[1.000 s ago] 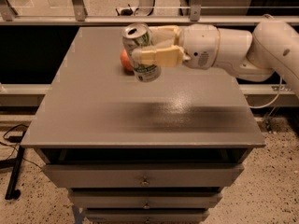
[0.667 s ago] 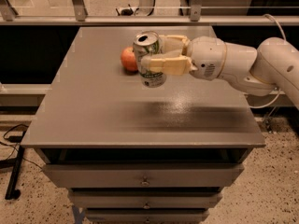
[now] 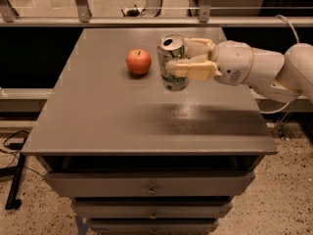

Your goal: Place 7up can upright

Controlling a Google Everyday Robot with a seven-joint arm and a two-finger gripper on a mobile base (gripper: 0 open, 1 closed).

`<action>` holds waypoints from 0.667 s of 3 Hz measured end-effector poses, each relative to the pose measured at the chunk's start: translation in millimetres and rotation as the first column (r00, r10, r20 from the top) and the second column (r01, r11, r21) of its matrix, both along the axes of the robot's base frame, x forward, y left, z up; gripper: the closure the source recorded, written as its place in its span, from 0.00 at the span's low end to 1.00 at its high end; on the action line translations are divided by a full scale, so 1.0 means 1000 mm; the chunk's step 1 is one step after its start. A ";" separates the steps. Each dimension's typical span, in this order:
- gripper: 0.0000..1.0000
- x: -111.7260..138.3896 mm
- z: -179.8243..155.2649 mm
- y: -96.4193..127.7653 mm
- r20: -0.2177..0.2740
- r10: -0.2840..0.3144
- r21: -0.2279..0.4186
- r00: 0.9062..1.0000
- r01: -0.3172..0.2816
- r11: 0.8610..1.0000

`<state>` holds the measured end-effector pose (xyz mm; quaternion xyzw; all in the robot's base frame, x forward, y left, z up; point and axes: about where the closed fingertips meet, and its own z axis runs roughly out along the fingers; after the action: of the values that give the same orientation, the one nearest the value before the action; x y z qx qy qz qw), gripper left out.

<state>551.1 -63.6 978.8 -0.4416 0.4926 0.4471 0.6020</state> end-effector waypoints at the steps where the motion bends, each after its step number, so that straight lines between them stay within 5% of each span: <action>1: 1.00 0.006 -0.007 -0.034 0.011 -0.021 -0.016 1.000 0.021 1.000; 2: 1.00 0.009 -0.019 -0.054 0.001 -0.030 -0.007 1.000 0.030 1.000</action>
Offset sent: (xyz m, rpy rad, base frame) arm 0.0132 -0.0847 -0.0398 0.0071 0.0173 -0.0516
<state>560.4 -117.3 959.3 -0.4363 0.5005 0.4360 0.6074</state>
